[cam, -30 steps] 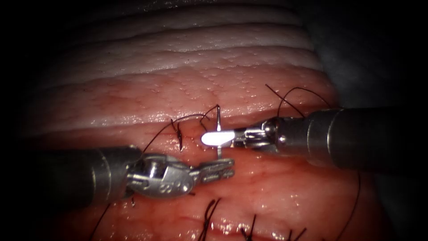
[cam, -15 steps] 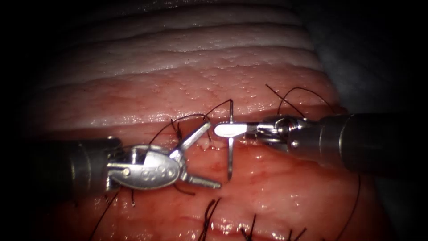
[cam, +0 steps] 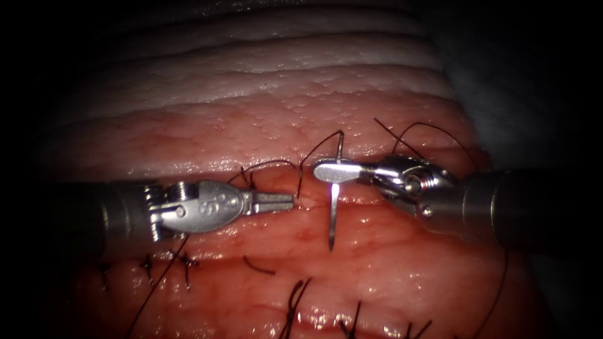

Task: Wound Closure
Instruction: Place tip of left end-effector in wound, then push needle through tissue above incision with right hand

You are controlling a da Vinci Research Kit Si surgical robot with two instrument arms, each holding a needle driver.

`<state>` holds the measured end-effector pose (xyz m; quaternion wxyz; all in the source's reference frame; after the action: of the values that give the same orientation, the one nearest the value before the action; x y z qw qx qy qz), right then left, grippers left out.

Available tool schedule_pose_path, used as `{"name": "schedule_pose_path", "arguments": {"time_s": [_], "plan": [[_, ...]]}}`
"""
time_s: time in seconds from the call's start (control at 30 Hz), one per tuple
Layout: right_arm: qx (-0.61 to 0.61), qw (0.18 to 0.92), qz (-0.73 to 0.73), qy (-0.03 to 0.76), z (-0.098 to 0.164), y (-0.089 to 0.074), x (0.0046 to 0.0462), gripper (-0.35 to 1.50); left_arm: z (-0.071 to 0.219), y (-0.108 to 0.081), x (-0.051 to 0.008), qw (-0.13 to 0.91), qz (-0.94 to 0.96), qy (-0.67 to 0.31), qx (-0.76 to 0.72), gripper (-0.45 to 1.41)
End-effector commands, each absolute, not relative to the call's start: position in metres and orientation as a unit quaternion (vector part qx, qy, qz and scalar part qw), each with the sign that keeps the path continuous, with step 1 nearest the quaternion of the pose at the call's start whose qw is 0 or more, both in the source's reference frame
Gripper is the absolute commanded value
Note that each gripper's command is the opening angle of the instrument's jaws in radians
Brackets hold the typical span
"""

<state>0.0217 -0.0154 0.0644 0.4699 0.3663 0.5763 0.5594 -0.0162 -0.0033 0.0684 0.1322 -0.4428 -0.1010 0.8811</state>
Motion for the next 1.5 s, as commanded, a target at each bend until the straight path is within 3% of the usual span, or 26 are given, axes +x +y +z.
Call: {"name": "schedule_pose_path", "arguments": {"time_s": [0.03, 0.3, 1.0, 1.5], "plan": [[0.367, 0.470, 0.558, 0.577, 0.065, -0.015, 0.0225, -0.35, 0.069, -0.003, -0.0167, 0.130, 0.881, -0.101, -0.444, -0.45], [0.360, 0.480, 0.545, 0.586, 0.064, -0.016, 0.0226, -0.35, 0.072, -0.004, -0.0182, 0.084, 0.907, -0.161, -0.380, -0.45], [0.341, 0.505, 0.516, 0.602, 0.064, -0.016, 0.0237, -0.35, 0.079, -0.001, -0.0177, 0.081, 0.932, -0.200, -0.292, -0.45], [0.244, 0.562, 0.473, 0.633, 0.067, -0.013, 0.0235, -0.35, 0.078, -0.004, -0.0175, 0.050, 0.913, -0.326, -0.241, -0.45]]}}
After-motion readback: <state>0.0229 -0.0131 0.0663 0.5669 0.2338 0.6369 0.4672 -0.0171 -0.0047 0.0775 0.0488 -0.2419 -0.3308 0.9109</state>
